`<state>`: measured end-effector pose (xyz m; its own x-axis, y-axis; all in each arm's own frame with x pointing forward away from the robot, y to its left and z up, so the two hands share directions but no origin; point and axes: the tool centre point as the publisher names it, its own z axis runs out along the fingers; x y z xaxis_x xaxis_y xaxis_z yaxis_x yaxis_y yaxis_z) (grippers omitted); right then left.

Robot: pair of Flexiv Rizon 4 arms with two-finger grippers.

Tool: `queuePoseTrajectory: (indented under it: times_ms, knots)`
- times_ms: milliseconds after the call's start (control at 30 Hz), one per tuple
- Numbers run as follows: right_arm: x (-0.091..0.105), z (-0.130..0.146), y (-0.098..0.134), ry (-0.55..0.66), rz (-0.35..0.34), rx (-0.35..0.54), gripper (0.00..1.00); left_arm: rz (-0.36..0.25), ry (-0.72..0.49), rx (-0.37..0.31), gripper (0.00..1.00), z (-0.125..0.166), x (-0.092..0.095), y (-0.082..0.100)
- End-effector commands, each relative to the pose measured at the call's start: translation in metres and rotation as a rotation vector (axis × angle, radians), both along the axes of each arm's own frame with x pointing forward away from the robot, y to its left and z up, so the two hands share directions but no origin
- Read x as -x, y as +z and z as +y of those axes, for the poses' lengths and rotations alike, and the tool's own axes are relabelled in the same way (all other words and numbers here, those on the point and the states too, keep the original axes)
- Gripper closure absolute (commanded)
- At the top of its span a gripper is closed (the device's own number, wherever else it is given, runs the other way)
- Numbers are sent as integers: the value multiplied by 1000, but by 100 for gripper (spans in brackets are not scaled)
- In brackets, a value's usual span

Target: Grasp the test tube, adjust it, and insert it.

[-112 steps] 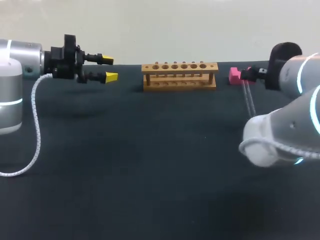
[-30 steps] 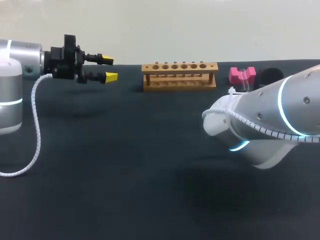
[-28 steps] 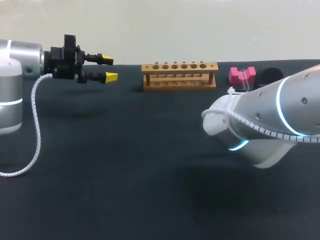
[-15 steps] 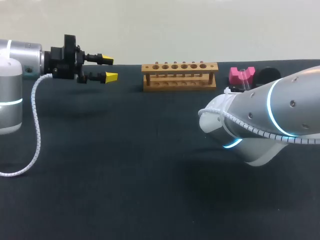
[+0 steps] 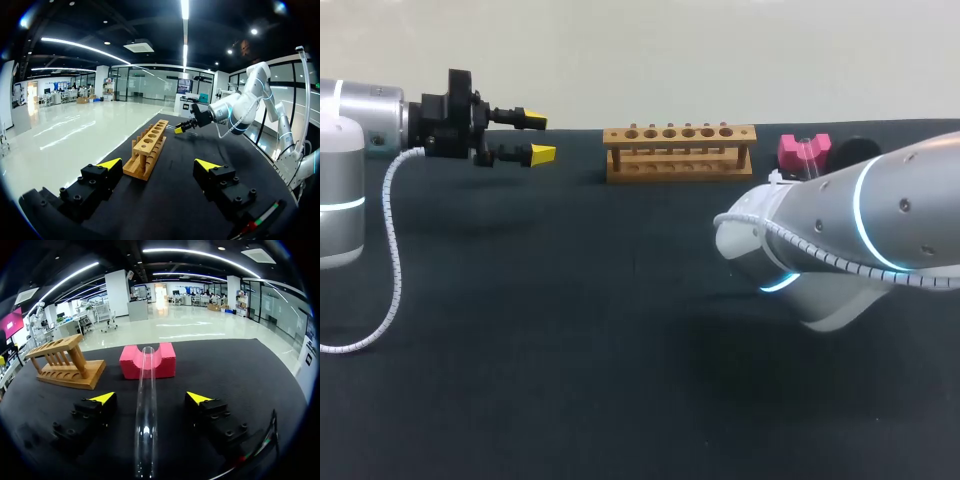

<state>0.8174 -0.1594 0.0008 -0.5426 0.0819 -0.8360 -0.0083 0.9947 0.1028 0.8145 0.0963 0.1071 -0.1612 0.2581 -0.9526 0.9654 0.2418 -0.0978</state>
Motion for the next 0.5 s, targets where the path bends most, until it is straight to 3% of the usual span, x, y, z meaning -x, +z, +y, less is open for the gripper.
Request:
queuePoseTrajectory:
  times_ms: [33, 100, 200, 333, 500]
  knots:
    - [1, 2, -3, -5, 4, 13, 18, -5, 2, 3, 0, 0, 1, -1]
    - [1, 2, -5, -4, 6, 16, 25, -5, 2, 3, 0, 0, 1, -1]
    - [2, 2, -6, -3, 9, 20, 28, -5, 2, 3, 0, 0, 1, -1]
    - [3, 1, -6, -4, 7, 26, 44, -5, 2, 3, 0, 0, 1, -1]
    - [7, 1, -6, -8, 8, 27, 46, -5, 2, 3, 0, 0, 1, -1]
